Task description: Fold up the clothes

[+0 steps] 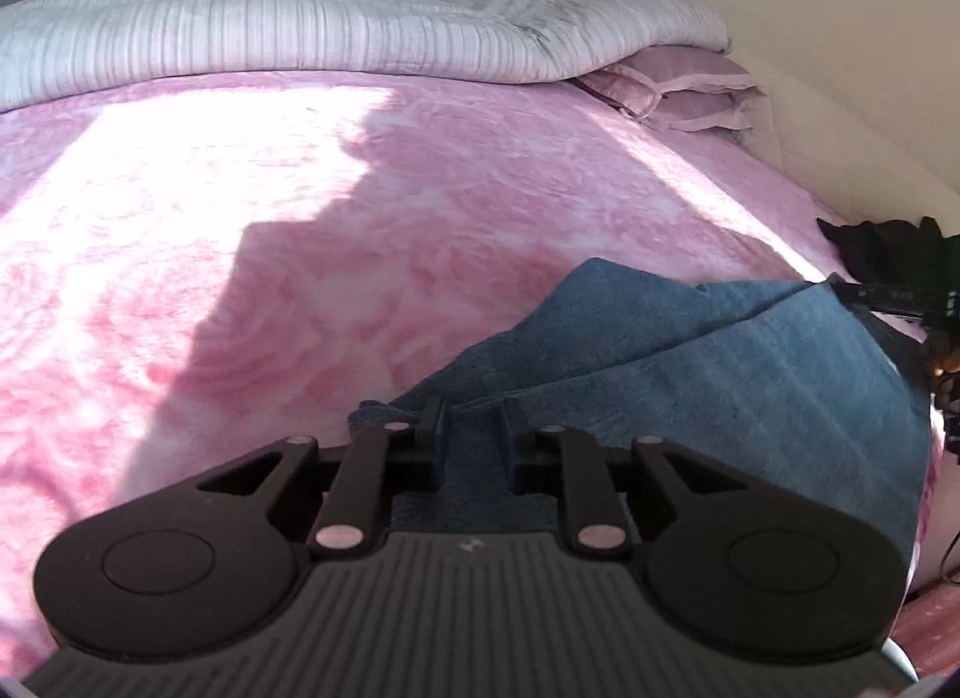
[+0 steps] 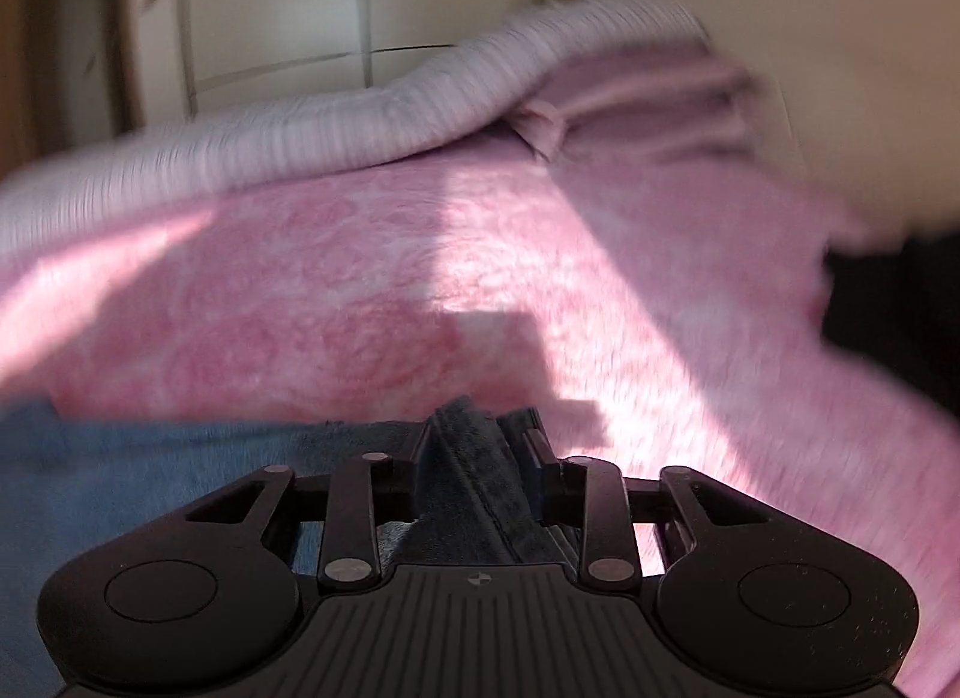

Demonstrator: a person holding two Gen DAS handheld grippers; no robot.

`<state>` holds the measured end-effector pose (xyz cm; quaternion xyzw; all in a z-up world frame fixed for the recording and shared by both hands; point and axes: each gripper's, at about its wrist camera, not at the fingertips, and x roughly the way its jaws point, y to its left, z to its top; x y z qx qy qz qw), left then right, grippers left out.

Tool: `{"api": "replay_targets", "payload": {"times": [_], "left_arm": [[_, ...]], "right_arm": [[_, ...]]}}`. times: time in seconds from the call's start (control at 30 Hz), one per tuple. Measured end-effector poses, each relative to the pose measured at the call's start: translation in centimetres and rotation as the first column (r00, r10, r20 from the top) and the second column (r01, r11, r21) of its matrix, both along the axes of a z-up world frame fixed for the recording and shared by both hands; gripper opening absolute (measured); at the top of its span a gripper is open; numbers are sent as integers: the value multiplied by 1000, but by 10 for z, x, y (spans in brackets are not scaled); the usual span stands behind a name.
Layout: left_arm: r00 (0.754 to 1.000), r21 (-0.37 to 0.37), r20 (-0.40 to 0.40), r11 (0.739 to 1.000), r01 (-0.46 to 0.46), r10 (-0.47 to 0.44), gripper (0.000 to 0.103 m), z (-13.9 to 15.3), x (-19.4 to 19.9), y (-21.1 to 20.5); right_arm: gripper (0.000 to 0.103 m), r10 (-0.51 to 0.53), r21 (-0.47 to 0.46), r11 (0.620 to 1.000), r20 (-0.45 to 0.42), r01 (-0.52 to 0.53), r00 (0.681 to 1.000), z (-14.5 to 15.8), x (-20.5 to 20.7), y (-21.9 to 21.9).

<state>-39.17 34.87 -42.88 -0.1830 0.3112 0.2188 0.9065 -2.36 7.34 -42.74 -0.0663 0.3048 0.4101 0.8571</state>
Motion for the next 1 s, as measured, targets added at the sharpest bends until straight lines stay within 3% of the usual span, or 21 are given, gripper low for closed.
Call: {"api": "replay_targets", "payload": {"times": [0.07,0.13,0.27,0.37,0.5,0.57,0.67,0.77,1.0], "left_arm": [[1000,21,2,1000,2,-2,14,9,-8,-13],[1000,20,10,1000,22,-22,14,13,-22,-33],[998,18,28,998,62,-63,14,19,-48,-74],[995,17,41,996,92,-93,14,23,-67,-104],[996,-7,-15,996,92,-92,16,7,-76,-127],[998,-23,-13,998,59,-59,16,2,-76,-128],[999,-51,-44,999,2,-4,16,11,-73,-126],[996,-22,-82,999,-42,40,16,22,-80,-134],[988,-45,-123,994,-101,94,25,32,-108,-152]], "right_arm": [[35,-45,27,999,-19,46,999,11,-1,-11],[35,-68,34,997,56,67,996,29,-23,-24],[35,-4,26,1000,163,0,987,47,-86,-58],[35,53,-3,999,183,-53,982,38,-124,-69],[35,100,-118,990,148,-82,984,-4,-143,-54],[35,85,-102,992,167,-69,982,-19,-143,-49],[35,41,-143,989,123,-23,991,-9,-141,-36],[35,-9,-166,986,104,26,995,6,-155,-36],[35,10,-67,998,-27,-12,1000,24,-235,-61]]}}
